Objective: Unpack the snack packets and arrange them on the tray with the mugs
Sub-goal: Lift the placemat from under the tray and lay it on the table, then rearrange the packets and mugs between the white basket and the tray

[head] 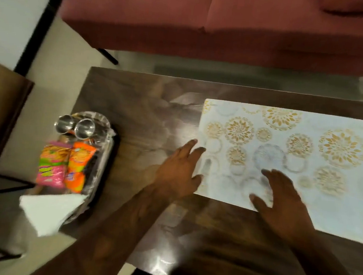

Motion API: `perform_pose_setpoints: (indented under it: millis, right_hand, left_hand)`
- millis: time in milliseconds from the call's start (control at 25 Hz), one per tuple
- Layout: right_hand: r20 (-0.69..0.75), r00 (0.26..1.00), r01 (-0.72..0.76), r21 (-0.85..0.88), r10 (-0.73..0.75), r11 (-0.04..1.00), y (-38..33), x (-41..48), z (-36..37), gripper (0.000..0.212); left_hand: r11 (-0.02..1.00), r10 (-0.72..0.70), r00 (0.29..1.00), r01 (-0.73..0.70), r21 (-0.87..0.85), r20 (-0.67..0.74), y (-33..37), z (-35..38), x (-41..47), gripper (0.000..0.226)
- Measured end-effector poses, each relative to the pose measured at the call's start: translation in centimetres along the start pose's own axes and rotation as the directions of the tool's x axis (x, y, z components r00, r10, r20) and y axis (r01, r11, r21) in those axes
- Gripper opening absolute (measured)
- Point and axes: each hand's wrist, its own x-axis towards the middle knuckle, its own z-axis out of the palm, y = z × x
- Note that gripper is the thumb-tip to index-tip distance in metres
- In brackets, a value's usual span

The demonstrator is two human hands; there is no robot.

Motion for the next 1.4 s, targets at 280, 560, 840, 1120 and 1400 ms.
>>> perform_pose_setpoints:
  millis: [280, 560, 840, 1120, 1400]
  right_hand:
    - [0.305, 0.947, 0.050, 0.164, -0.099, 0.985, -16.3, -1.8, 10.7, 0.043]
    - [0.461, 0.878, -0.367, 0.475, 0.130, 0.800, -32.8, 1.0, 21.4, 0.024]
    - [0.421, 0.847, -0.507, 0.452, 0.326, 0.734, -36.2, 4.5, 26.7, 0.013]
    - [0.425, 0.840, -0.530, 0.502, 0.338, 0.684, -36.6, 4.7, 27.9, 0.033]
    - [0.327, 0.884, -0.462, 0.517, 0.333, 0.720, -34.8, 4.3, 27.3, 0.041]
  left_hand:
    - [0.962, -0.067, 0.994, 0.040, -0.270, -0.092, -12.2, -5.8, -6.7, 0.036]
    - [0.737, -0.433, 0.843, 0.127, -0.664, -0.319, -30.1, -13.5, -14.6, 0.019]
    - [0.495, -0.670, 0.732, 0.563, -0.662, 0.121, -44.4, -10.2, -15.4, 0.020]
    - [0.372, -0.488, 0.817, 0.512, -0.774, 0.306, -43.9, -8.5, -13.6, 0.027]
    - [0.406, -0.461, 0.849, 0.462, -0.789, 0.260, -43.6, -6.8, -13.3, 0.020]
